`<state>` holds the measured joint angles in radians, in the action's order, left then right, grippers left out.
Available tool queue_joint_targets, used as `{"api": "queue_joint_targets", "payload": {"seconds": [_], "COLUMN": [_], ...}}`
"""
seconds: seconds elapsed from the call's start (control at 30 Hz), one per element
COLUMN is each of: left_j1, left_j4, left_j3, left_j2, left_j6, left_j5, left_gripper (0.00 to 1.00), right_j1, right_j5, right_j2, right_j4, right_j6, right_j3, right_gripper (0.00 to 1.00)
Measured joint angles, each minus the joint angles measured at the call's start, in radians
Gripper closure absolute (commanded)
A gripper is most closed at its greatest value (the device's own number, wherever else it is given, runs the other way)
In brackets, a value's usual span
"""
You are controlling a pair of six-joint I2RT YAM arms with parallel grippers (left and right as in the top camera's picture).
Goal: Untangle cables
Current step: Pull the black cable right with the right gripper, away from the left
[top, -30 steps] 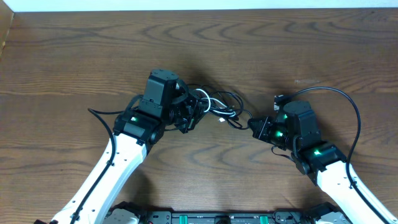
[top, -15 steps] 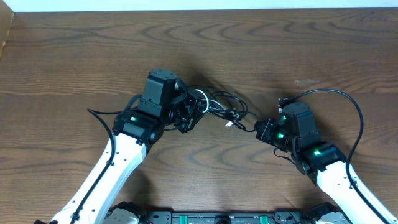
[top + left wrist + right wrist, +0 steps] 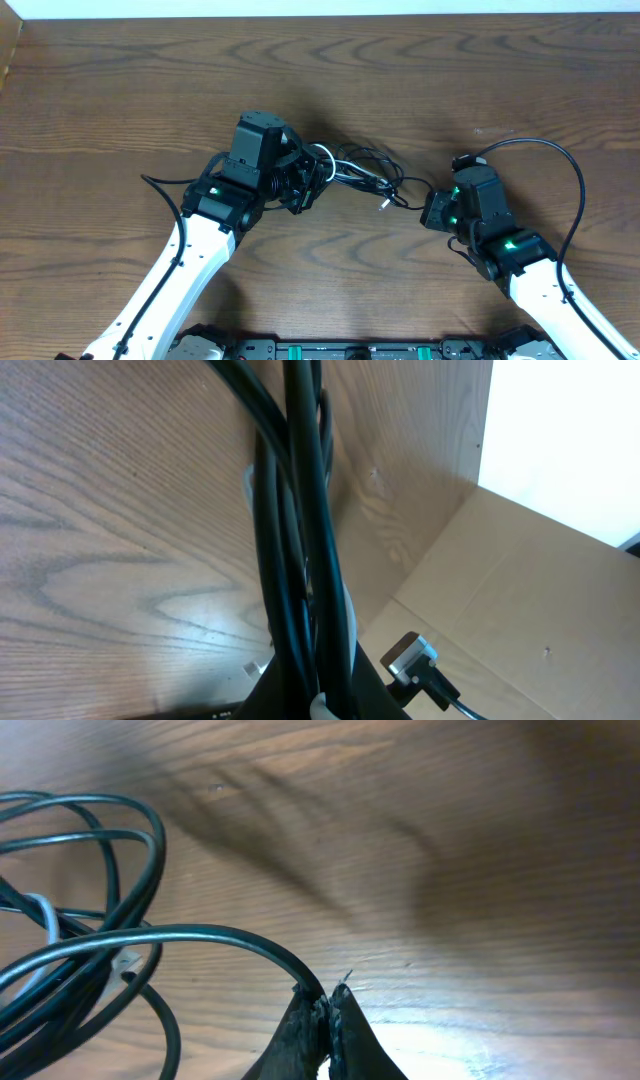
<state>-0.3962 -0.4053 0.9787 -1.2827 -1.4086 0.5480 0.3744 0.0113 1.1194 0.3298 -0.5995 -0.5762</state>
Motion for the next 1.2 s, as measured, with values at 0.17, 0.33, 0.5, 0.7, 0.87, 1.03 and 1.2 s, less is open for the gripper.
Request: {"api": "queue_joint_targets", "payload": {"seconds": [0.17,0.33,0.5,0.7,0.87,1.03,1.2], "left_j1": [0.000,0.000,0.000,-0.003,-0.003,-0.003,-0.003], "left_j4": [-0.001,-0.002,-0.002,-0.002,-0.002,-0.002,-0.002], "left_j3": [0.000,0.000,0.000,0.000,0.000,0.000,0.000], "left_j2": [0.000,0.000,0.000,0.000,0.000,0.000,0.000], "left_j6": [0.000,0.000,0.000,0.000,0.000,0.000,0.000], "left_j5": [0.001,0.003,0.008,0.015,0.015,0.016,0.015], "left_gripper": [0.92,0.92,0.92,0.92,0.92,0.92,0.92], "right_j1": [0.000,0.000,0.000,0.001,0.001,0.001,0.001], "right_j5": [-0.039,-0.058,-0.115,-0.199,-0.232,-0.245,-0.258], "right_j2": [0.000,0.000,0.000,0.000,0.000,0.000,0.000], "right_j4": [0.028,0.041,0.074,0.092,0.074,0.068,0.034], "right_j6": [0.084,0.150,0.198,0.251,0.343,0.471,0.601], "right_j3": [0.000,0.000,0.000,-0.002,-0.002,-0.002,-0.002], "right_gripper": [0.99,0.99,0.99,0.99,0.99,0.99,0.99]}}
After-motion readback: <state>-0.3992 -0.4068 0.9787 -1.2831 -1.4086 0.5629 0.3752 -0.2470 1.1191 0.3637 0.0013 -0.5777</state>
